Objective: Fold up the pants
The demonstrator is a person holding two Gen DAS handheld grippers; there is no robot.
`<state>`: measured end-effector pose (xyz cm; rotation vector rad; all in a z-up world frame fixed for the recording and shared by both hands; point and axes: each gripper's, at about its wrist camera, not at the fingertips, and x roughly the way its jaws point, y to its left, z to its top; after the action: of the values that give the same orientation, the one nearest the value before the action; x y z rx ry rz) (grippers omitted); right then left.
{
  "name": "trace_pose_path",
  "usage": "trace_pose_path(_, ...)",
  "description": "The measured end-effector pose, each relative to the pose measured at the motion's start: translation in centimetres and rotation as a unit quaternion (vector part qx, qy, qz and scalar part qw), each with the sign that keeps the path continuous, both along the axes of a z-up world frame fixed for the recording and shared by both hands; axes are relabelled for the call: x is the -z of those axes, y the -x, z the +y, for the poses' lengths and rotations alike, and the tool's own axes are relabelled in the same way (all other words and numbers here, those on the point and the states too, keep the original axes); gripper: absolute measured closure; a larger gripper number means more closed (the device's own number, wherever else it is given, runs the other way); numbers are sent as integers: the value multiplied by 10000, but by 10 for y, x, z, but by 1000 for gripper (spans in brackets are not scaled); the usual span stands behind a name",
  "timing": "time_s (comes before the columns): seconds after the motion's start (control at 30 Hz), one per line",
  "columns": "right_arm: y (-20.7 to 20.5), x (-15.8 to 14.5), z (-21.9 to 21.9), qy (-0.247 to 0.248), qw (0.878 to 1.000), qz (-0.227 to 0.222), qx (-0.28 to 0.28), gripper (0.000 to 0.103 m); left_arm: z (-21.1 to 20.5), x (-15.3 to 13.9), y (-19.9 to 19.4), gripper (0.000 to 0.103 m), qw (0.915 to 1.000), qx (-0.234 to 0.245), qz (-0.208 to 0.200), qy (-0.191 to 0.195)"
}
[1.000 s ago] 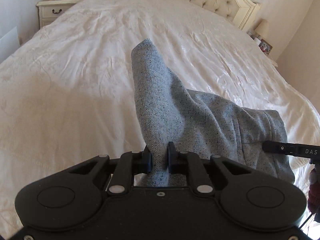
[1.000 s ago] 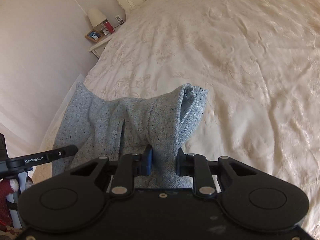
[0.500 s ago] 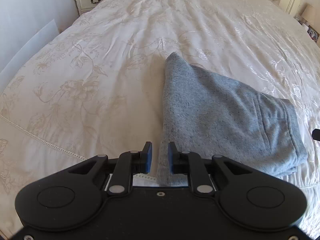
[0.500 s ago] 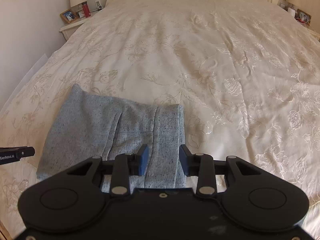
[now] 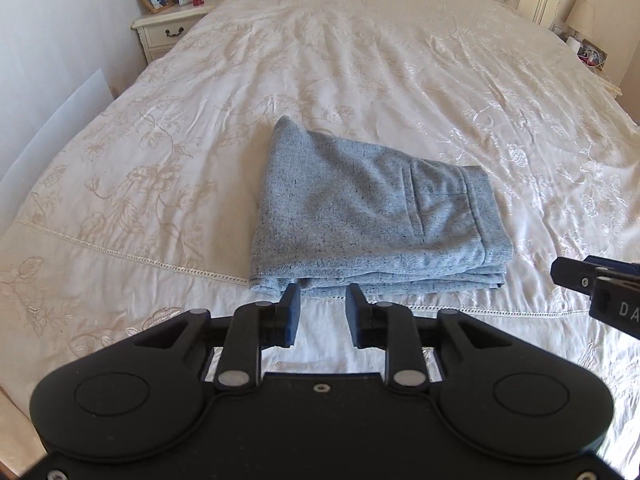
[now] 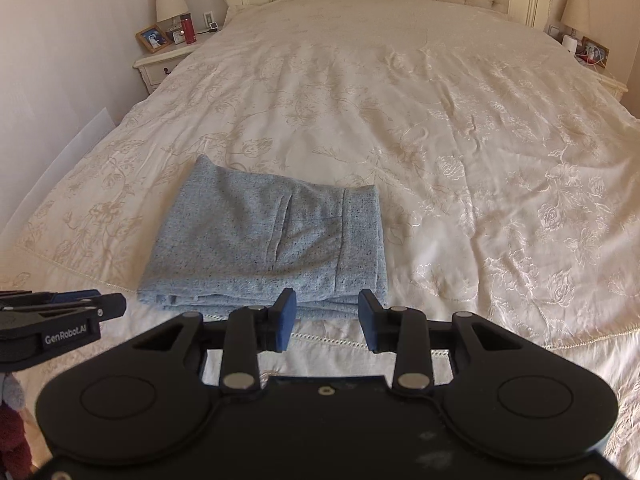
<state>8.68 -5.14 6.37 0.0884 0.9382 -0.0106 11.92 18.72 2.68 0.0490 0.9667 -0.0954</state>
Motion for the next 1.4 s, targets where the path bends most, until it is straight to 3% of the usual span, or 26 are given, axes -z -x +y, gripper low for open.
trace_pose_path(0.2, 25, -22, 0, -209, 9996, -88, 155, 66, -6, -24, 19, 62, 9999, -78, -81, -18)
trace_pose_path(0.3, 34, -30, 0, -279, 9993, -153, 191, 66, -6, -30, 26, 54, 9998, -148, -108, -63)
trace_pose_path(0.57, 47, -50, 2, -349, 9986, -360, 155, 66, -4, -41, 42, 53, 9993, -304, -217, -94)
trace_pose_path(1.4, 62, -56, 9, -378, 9984, -411, 14, 66, -12, -47, 59, 53, 9988, -343, -332, -70)
